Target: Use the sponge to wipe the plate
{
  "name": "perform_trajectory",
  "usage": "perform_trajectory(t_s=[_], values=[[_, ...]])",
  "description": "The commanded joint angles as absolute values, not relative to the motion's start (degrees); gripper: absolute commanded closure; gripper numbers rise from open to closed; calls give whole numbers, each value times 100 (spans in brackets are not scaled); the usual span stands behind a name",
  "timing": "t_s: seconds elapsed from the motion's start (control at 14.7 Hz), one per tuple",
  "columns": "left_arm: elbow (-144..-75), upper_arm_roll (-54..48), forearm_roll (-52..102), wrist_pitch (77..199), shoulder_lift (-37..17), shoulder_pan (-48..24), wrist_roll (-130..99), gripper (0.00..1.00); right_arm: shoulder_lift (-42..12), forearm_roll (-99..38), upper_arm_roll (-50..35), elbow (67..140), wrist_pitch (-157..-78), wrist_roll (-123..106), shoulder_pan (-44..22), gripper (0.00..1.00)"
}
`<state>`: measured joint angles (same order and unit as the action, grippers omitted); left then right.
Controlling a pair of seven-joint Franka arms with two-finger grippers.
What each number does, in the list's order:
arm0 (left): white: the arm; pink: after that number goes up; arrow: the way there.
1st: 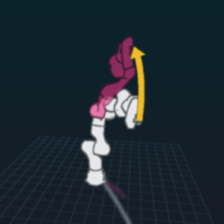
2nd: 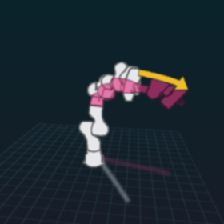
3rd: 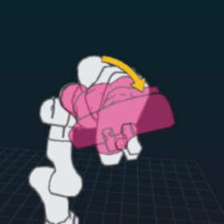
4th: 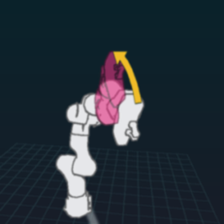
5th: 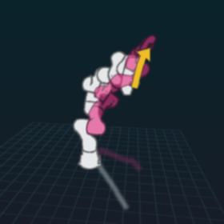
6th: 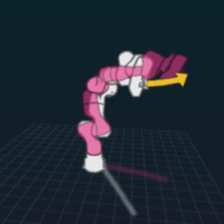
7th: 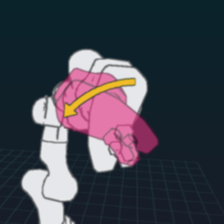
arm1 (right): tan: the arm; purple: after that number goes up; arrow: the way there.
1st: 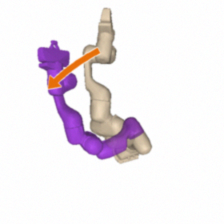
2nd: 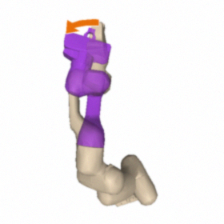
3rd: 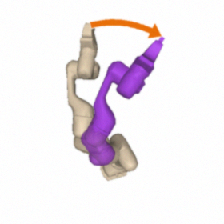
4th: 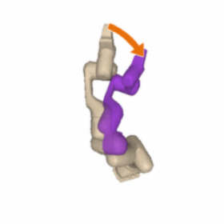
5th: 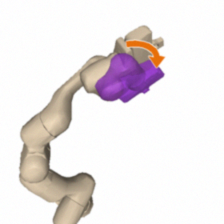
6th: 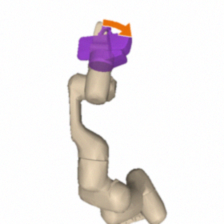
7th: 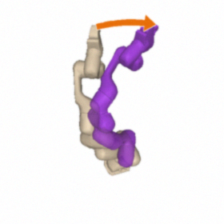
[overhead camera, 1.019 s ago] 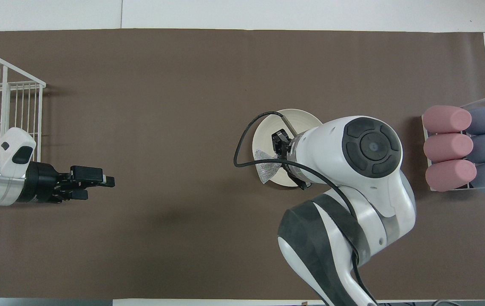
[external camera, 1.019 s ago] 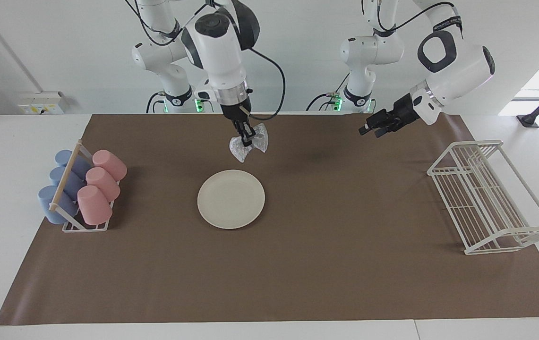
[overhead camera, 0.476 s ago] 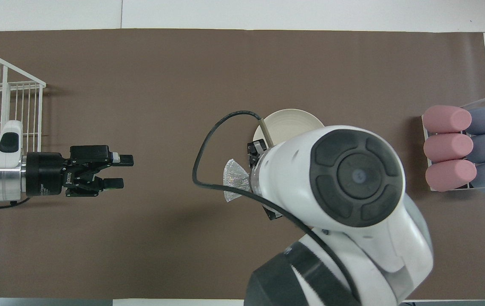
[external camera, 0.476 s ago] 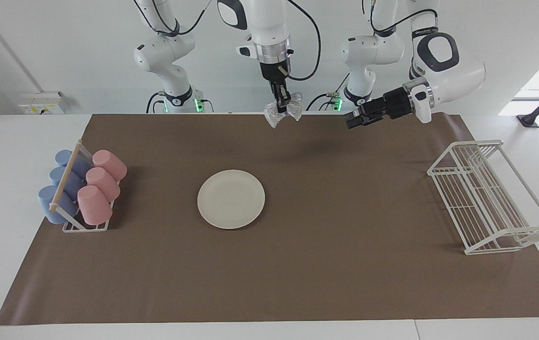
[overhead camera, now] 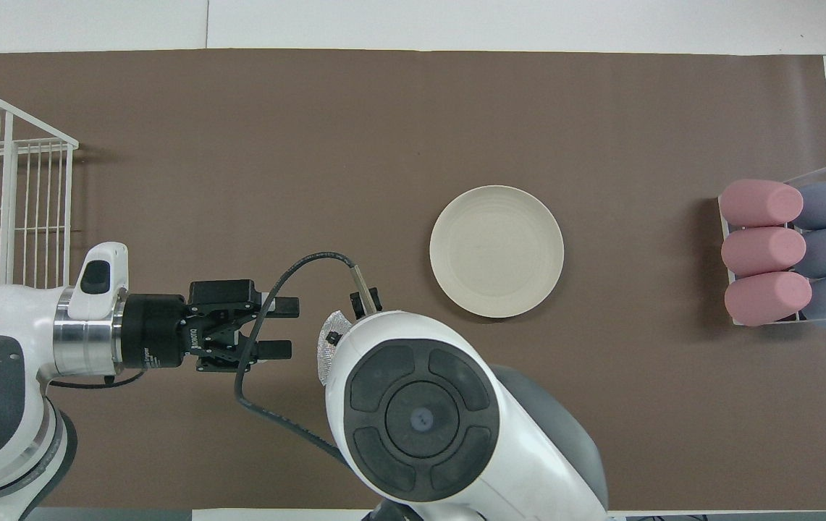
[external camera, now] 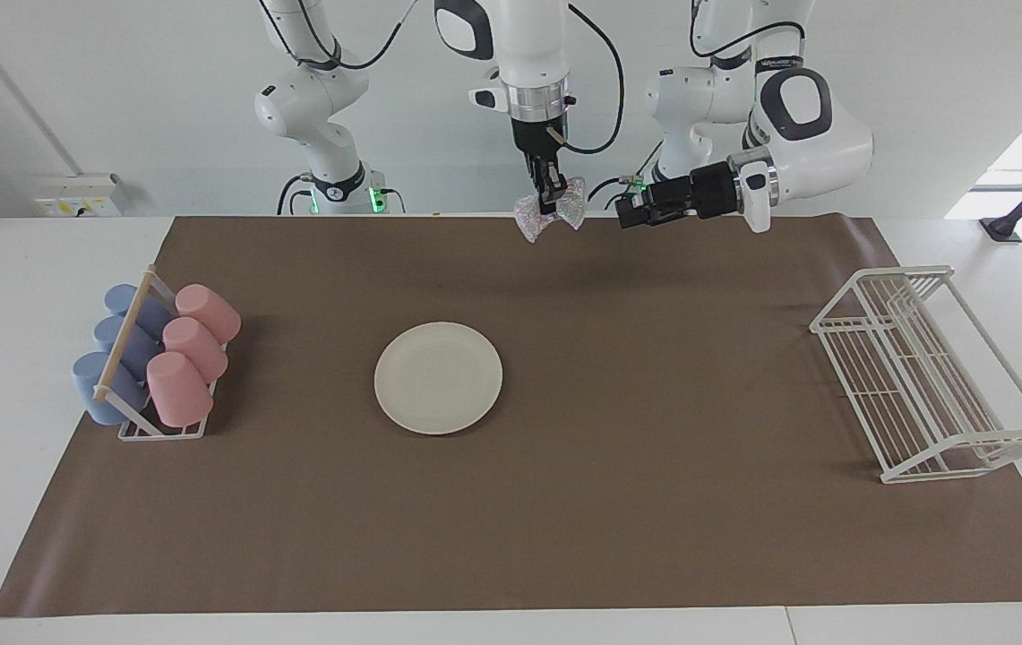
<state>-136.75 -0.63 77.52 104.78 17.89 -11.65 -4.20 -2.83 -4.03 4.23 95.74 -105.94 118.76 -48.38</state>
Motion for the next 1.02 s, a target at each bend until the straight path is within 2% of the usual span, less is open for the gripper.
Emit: perform_trajectory(t_s=[0.0,0.14,0.2,0.34,0.41,0.48,0.68,0.95], values=[[-13869,9,8164,10907,1960,-1616,-378,0,-325,-281,396,9475,-10573,11936,-4808,100],[-13869,9,8191,10934,1960,-1670,-387,0,-325,-273,396,9475,-10564,11936,-4808,100],[-13869,9,8191,10934,1960,-1679,-387,4,-325,-272,396,9475,-10564,11936,-4808,100],[-13878,9,8191,10977,1960,-1740,-387,18,-325,-272,396,9475,-10556,11936,-4808,100],[-13878,9,8191,10986,1960,-1749,-387,34,-325,-272,404,9475,-10556,11936,-4808,100],[-13878,-9,8200,11021,1960,-1749,-395,55,-325,-272,396,9475,-10547,11936,-4808,100],[-13887,9,8279,11109,1969,-1933,-448,100,-325,-264,404,9475,-10538,11936,-4799,100],[-13887,18,8279,11057,1969,-1890,-492,100,-308,-246,404,9483,-10529,11901,-4790,100]])
